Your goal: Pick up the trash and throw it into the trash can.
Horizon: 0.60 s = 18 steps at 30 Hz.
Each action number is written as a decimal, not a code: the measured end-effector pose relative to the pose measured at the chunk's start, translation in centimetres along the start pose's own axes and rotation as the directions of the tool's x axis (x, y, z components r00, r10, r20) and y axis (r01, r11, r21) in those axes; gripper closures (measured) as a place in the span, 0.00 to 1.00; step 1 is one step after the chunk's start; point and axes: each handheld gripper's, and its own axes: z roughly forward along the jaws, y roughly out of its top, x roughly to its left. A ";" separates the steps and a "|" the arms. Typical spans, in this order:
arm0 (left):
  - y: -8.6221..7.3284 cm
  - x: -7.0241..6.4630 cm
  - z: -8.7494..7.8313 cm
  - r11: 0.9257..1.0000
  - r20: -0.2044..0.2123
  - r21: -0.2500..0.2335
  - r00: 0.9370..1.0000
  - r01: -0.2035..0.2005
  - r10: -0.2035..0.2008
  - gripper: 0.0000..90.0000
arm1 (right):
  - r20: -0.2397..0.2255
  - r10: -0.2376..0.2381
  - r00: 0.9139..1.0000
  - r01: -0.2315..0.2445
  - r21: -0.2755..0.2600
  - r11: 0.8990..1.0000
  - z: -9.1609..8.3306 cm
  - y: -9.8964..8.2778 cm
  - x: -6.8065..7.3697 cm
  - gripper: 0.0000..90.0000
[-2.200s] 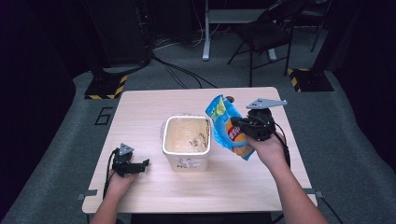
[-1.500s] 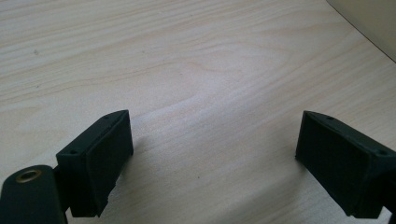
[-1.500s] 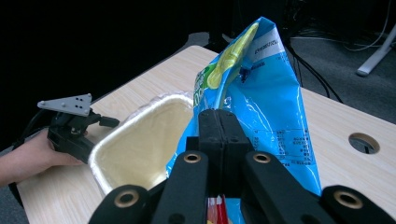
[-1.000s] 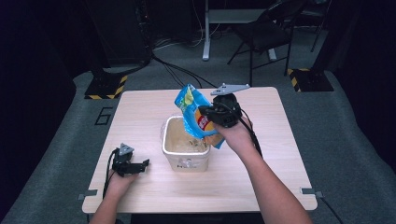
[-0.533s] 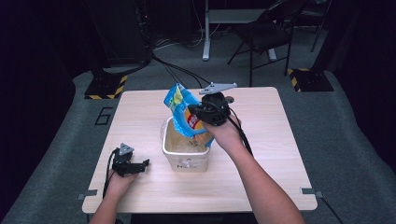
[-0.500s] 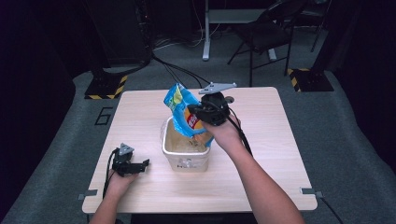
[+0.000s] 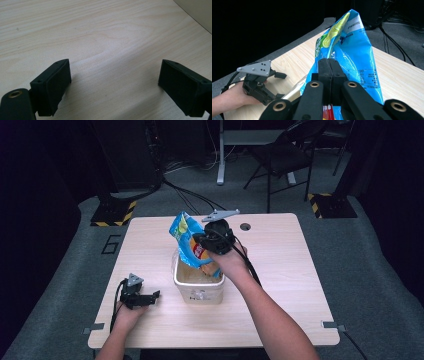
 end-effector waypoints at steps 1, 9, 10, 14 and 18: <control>0.0 0.0 0.0 1.000 0.000 -0.002 1.000 0.001 -0.001 0.12 | 0.000 0.000 1.000 0.000 0.002 1.000 0.1 0.0 0.0 1.00; 0.0 0.0 0.0 1.000 0.001 -0.001 1.000 0.003 -0.003 0.12 | -0.003 -0.005 1.000 0.005 0.018 1.000 1.1 -0.4 0.4 0.99; 0.0 0.0 0.0 1.000 0.001 -0.001 1.000 0.003 -0.003 0.12 | -0.003 -0.009 1.000 0.009 0.019 1.000 1.3 -0.5 0.4 0.99; 0.0 0.0 0.0 1.000 0.001 -0.001 1.000 0.004 -0.004 0.12 | -0.010 -0.001 1.000 0.002 0.029 1.000 1.7 -0.8 0.3 0.99; 0.0 0.0 0.0 1.000 0.001 -0.003 1.000 0.004 -0.004 0.12 | -0.026 0.021 0.999 -0.020 0.034 0.999 2.1 -1.4 0.1 0.99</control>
